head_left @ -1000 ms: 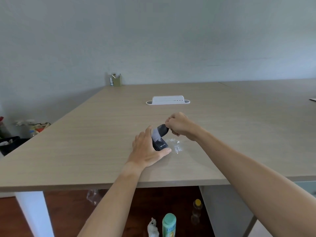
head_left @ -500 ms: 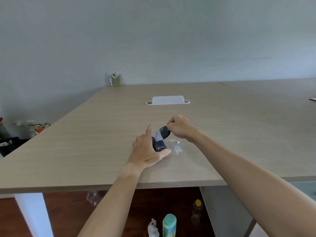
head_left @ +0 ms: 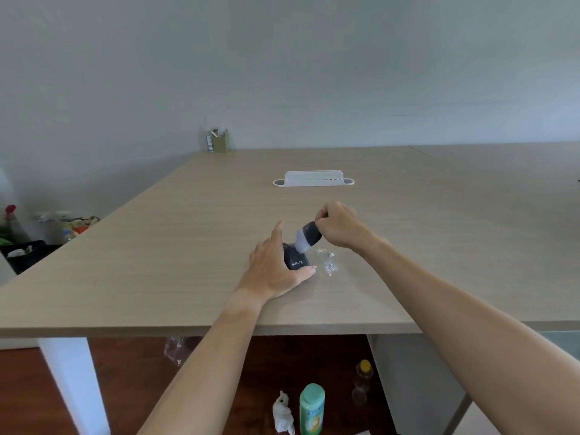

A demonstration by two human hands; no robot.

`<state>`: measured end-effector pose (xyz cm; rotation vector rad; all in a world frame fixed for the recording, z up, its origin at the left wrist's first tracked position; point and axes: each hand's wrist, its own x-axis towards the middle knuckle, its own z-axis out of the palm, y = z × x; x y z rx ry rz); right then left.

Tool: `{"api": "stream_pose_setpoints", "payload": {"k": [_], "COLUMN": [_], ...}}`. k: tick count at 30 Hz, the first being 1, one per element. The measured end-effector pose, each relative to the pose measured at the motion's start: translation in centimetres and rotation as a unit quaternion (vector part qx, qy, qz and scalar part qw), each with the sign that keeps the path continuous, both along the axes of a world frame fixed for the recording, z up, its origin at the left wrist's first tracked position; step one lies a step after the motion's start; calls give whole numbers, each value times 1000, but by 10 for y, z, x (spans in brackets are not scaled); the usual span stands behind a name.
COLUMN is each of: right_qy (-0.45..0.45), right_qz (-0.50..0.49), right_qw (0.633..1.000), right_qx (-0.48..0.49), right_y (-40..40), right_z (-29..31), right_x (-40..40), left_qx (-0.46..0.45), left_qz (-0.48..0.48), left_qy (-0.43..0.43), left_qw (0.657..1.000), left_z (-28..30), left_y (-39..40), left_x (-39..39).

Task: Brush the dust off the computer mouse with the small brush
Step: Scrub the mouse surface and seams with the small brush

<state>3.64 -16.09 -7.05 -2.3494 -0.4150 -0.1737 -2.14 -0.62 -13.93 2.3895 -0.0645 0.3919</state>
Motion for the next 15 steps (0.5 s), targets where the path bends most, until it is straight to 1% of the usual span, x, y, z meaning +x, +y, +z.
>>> {"api": "stream_pose_setpoints", "payload": {"k": [1, 2, 4, 5, 6, 7, 9, 12, 13, 15], "right_qy": [-15, -11, 45, 78, 96, 94, 51, -14, -14, 30], "right_qz": [-11, -6, 38, 59, 68, 65, 37, -19, -25, -7], "right_qw": [1000, 1000, 996, 992, 990, 992, 998, 1000, 1000, 998], "right_qx": [1, 16, 69, 82, 75, 55, 10, -2, 10, 55], "right_y": [2, 3, 4, 4, 3, 3, 0, -4, -4, -3], "right_z": [5, 10, 13, 10, 7, 3, -2, 0, 1, 2], "right_x": [-1, -3, -7, -8, -9, -9, -9, -8, -8, -10], "left_qx": [2, 5, 9, 7, 2, -1, 0, 23, 34, 51], "left_qz": [-2, -5, -11, -10, -7, -5, -2, 13, 22, 40], "left_qy": [2, 0, -5, -3, 0, 0, -5, -10, -10, -11], "left_qw": [1000, 1000, 1000, 1000, 1000, 1000, 1000, 1000, 999, 998], "left_z": [0, 0, 1, 1, 0, 0, -1, -1, -1, 0], "left_y": [1, 2, 2, 2, 1, 1, 1, 0, -1, -1], "left_x": [1, 2, 2, 1, 0, -1, -2, -3, -3, -4]}}
